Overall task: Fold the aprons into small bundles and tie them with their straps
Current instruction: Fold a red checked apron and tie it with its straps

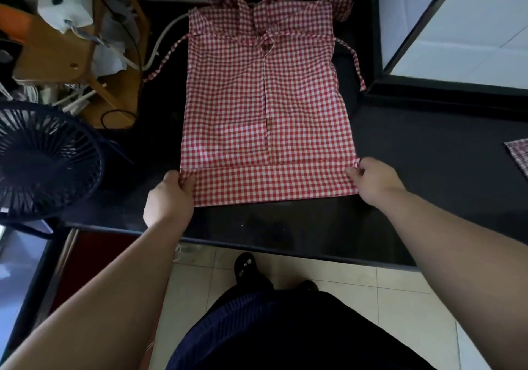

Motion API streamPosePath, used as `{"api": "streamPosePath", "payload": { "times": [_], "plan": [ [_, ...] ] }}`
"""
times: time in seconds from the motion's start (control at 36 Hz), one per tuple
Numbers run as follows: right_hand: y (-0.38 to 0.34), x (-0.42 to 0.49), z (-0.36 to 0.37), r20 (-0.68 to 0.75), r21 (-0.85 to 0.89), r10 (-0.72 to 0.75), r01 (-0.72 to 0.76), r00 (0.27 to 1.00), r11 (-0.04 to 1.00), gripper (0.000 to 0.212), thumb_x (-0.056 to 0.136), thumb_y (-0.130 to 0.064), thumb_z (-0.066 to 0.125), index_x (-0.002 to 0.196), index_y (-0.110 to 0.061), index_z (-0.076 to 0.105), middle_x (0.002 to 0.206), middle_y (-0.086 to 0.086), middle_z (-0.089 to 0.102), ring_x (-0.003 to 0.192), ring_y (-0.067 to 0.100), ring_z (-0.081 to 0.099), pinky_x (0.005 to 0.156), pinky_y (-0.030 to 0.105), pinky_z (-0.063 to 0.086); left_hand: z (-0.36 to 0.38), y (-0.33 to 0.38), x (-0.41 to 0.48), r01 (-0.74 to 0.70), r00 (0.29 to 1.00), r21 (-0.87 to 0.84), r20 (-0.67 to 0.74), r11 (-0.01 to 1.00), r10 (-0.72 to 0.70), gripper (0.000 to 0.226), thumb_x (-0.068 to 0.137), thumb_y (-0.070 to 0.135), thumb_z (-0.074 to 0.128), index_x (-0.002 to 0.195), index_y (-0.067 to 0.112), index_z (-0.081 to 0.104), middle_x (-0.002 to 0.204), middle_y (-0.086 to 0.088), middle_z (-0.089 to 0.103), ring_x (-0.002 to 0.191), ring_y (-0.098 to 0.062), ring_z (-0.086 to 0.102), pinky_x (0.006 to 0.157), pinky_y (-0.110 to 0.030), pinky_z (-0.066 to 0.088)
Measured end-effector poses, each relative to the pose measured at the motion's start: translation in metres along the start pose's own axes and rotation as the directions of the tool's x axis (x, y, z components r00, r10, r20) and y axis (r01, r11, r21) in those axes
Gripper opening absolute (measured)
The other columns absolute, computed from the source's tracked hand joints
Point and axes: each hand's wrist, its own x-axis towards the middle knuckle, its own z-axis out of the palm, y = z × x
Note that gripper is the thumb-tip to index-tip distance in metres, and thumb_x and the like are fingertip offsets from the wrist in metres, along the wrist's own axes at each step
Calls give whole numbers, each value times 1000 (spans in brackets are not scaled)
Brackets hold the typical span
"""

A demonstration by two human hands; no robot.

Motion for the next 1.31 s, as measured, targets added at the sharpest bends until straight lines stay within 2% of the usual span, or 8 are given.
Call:
{"api": "streamPosePath", "payload": {
  "times": [0.17, 0.25, 0.39, 0.56, 0.72, 0.83, 1.06, 1.31],
  "plan": [
    [-7, -5, 5, -113, -245, 16, -44, 993, 969, 30, 99, -42, 40, 108, -14, 39, 95, 9, 59, 83, 27, 59, 67, 39, 47, 3, -2, 2, 38, 997, 87, -72, 996, -31, 43, 97, 47, 45, 117, 9, 49, 114, -16, 57, 99, -35, 55, 66, -40, 39],
    [-5, -11, 5, -269, -444, -337, 194, 902, 875, 25, 96, -30, 50, 111, -11, 49, 106, 10, 58, 95, 28, 58, 79, 41, 47, 5, -7, -4, -160, 973, 5, -170, 987, 159, 43, 95, 34, 57, 126, 6, 49, 129, -20, 48, 118, -40, 44, 85, -49, 40],
    [-8, -17, 12, 239, -485, -487, 537, 840, 690, 72, 88, -67, 42, 146, -27, 31, 156, 3, 20, 144, 26, 17, 118, 45, 8, 8, -8, -13, -678, 735, 147, 120, 721, 667, 63, 86, 54, 33, 131, 18, 59, 139, -6, 52, 128, -32, 48, 105, -52, 33],
    [-8, -11, 8, 303, -533, -356, 467, 884, 705, 63, 96, -59, 23, 152, -34, 7, 161, 0, -4, 148, 25, 6, 119, 41, 7, 1, 4, -7, -668, 735, 375, 466, 642, 493, 99, 78, 77, 44, 153, 32, -2, 161, 8, -6, 148, -14, -6, 121, -39, -3],
    [-23, -21, -7, 205, -325, -388, 436, 899, 839, 42, 100, -48, 28, 126, -26, 52, 123, -4, 58, 115, 24, 55, 105, 42, 36, -21, 14, -2, -625, 760, 180, 362, 759, 540, 70, 83, 22, 65, 147, 31, 37, 152, 5, 38, 138, -18, 35, 113, -29, 24],
    [-26, -24, -16, 236, -352, -314, 382, 920, 854, 35, 99, -53, 29, 84, -27, 47, 89, -6, 53, 87, 16, 54, 101, 41, 39, -41, 18, 9, -509, 813, 192, 426, 839, 397, 46, 86, 14, 59, 127, 33, 62, 127, -3, 60, 111, -21, 56, 88, -26, 44],
    [-9, -27, -18, 307, -78, -114, 145, 945, 986, 43, 84, -29, 67, 123, -20, 53, 124, 0, 54, 105, 19, 54, 86, 31, 45, -42, -6, 8, 0, 896, -437, 399, 900, 194, 11, 81, 24, 75, 91, 25, 70, 96, 2, 71, 91, -13, 65, 80, -25, 47],
    [7, -30, -8, 117, 262, -52, 20, 992, 965, 24, 93, -30, 60, 111, -16, 55, 107, -2, 58, 92, 14, 53, 79, 30, 41, -18, -8, 1, -120, 987, -340, 64, 933, 150, 23, 95, 39, 54, 98, 16, 55, 79, 7, 56, 70, -8, 50, 58, -29, 38]
  ]
}}
